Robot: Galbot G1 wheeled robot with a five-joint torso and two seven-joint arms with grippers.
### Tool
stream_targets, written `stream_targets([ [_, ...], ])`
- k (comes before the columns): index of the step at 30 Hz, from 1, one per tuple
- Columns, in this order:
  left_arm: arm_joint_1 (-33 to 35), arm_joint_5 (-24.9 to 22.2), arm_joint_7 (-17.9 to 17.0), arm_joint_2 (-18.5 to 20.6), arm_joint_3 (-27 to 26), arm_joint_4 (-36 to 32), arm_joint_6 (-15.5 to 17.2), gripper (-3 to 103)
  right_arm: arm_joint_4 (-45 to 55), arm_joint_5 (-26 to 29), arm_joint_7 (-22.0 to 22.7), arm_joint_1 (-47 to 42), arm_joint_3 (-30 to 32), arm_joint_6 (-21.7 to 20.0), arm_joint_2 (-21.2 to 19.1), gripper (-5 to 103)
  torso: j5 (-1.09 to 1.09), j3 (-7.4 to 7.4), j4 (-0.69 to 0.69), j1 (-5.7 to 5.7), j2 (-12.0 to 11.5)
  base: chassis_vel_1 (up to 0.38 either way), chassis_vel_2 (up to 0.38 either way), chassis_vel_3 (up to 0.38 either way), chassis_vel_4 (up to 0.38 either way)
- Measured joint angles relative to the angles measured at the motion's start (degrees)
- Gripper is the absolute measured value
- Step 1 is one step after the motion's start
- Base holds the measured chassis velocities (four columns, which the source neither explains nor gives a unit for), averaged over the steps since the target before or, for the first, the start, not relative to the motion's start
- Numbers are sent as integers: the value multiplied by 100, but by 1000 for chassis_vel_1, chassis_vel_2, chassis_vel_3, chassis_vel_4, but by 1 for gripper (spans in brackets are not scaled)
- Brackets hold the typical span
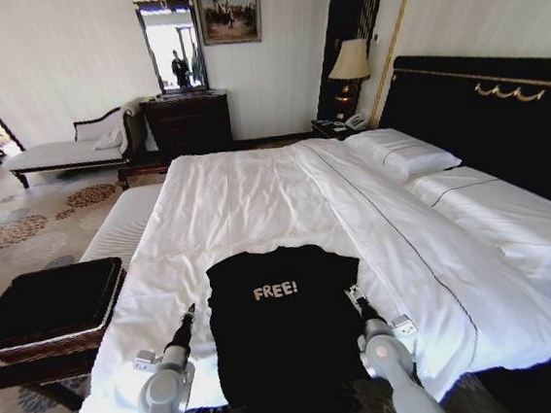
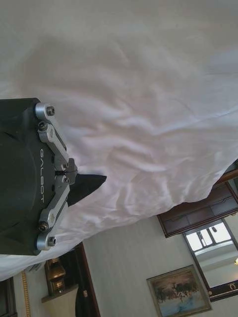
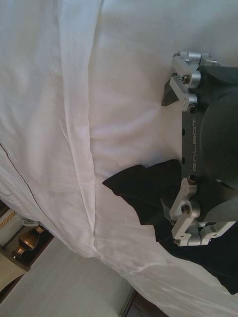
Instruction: Fold the clothes on the bed and place them into the basket.
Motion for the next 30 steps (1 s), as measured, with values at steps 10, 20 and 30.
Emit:
stream_targets([
  [10,-296,33,24,-169,134,438,34,27,71,3,18,-119,100,0,-30,100,0,0,0,0,0,0,0,0,0],
  [20,-491,46,37,-237,142,678,17,32,80,-30,57,-163,108,1,-1,100,0,0,0,0,0,0,0,0,0],
  [30,-480,32,29,-230,115,631,-18,0,99,-49,89,-193,118,-3,6,100,0,0,0,0,0,0,0,0,0],
])
